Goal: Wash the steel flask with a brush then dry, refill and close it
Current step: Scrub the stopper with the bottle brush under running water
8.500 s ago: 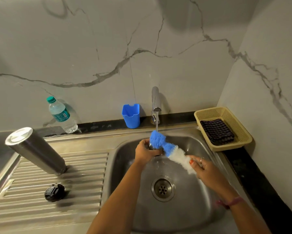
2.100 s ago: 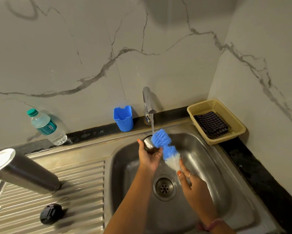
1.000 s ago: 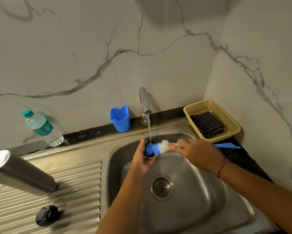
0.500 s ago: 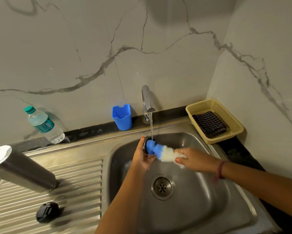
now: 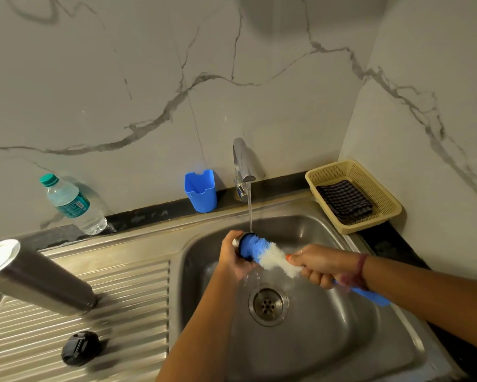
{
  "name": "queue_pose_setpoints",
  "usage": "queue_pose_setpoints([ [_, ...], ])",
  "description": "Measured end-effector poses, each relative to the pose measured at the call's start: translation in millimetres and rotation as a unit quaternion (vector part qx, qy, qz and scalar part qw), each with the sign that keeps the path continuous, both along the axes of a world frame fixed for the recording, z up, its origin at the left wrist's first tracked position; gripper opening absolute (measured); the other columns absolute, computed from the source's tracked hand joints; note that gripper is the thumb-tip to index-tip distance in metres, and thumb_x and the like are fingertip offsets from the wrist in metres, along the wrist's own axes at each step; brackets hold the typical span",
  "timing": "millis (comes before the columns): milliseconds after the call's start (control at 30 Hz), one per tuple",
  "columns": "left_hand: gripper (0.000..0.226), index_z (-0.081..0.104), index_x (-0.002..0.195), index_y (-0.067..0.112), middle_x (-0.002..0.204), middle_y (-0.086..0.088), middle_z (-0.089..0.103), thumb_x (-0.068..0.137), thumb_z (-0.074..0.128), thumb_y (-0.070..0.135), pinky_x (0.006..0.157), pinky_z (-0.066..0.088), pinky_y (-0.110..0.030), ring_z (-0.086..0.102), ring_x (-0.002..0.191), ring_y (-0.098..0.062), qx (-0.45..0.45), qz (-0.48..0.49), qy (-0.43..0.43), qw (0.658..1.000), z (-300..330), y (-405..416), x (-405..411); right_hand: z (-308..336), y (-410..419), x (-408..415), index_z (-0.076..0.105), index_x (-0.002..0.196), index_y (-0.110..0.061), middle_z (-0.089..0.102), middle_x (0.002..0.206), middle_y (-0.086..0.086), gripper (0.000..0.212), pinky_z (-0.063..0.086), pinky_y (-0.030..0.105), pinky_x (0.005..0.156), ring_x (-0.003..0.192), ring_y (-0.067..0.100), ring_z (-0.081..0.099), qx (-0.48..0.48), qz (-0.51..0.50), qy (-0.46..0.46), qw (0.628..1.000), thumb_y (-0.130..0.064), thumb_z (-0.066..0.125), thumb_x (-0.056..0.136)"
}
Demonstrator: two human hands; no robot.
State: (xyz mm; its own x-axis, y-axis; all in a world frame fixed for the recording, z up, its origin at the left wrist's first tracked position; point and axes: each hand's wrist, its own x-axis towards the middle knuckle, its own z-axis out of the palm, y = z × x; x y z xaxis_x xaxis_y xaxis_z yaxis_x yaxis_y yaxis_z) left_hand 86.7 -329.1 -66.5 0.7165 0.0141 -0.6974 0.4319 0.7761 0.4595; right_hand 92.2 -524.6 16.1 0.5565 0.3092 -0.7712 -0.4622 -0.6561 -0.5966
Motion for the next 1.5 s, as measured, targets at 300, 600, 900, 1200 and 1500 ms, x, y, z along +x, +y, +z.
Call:
queue_pose_setpoints([
  [300,0.03,0.059,0.103,0.001,0.095,-0.018,0.064,0.095,0.058,0.03,0.075,0.053,-0.046,0.062,0.086,-0.031,0.052,-0.012,0.03,0.998,4,-12,10,9,-4,-9,0.036,0.144,-0.022,0.064,0.094,0.004,0.043,0.038,0.023,0.058,0.073,0.015,0.057,-0.199,0.296,-0.428,0.83,-0.026,0.039,0.101],
  [600,0.051,0.066,0.106,0.006,0.093,-0.013,0.074,0.081,0.075,0.05,0.062,0.057,-0.033,0.071,0.078,-0.025,0.031,-0.003,0.043,0.999,-2,-9,18,17,-1,-3,0.021,0.149,-0.017,0.056,0.084,0.008,0.051,0.034,0.028,0.049,0.068,0.02,0.056,-0.319,0.402,-0.571,0.64,-0.013,0.034,0.1],
  [900,0.037,0.059,0.111,0.003,0.097,-0.018,0.064,0.091,0.051,0.033,0.083,0.052,-0.043,0.061,0.089,-0.03,0.012,-0.015,0.066,0.998,-8,-3,24,6,0,11,0.053,0.128,-0.015,0.059,0.079,0.001,0.035,0.042,0.024,0.051,0.058,0.011,0.052,-0.086,0.116,-0.162,0.976,-0.034,0.045,0.099],
  [1200,0.037,0.061,0.104,0.002,0.103,-0.022,0.065,0.094,0.061,0.039,0.1,0.045,-0.059,0.061,0.095,-0.038,0.026,-0.073,0.056,0.995,-10,-8,26,6,0,1,0.038,0.143,-0.019,0.064,0.107,0.008,0.045,0.052,0.03,0.071,0.084,0.019,0.062,-0.208,0.289,-0.412,0.839,-0.028,0.044,0.1],
  [1500,0.043,0.059,0.103,0.004,0.091,-0.015,0.061,0.094,0.048,0.045,0.064,0.047,-0.034,0.056,0.076,-0.027,0.055,-0.068,0.118,0.989,-16,-11,34,23,-5,-3,0.018,0.149,-0.009,0.048,0.081,0.011,0.05,0.034,0.03,0.052,0.064,0.02,0.048,-0.326,0.467,-0.574,0.588,-0.008,0.032,0.101],
])
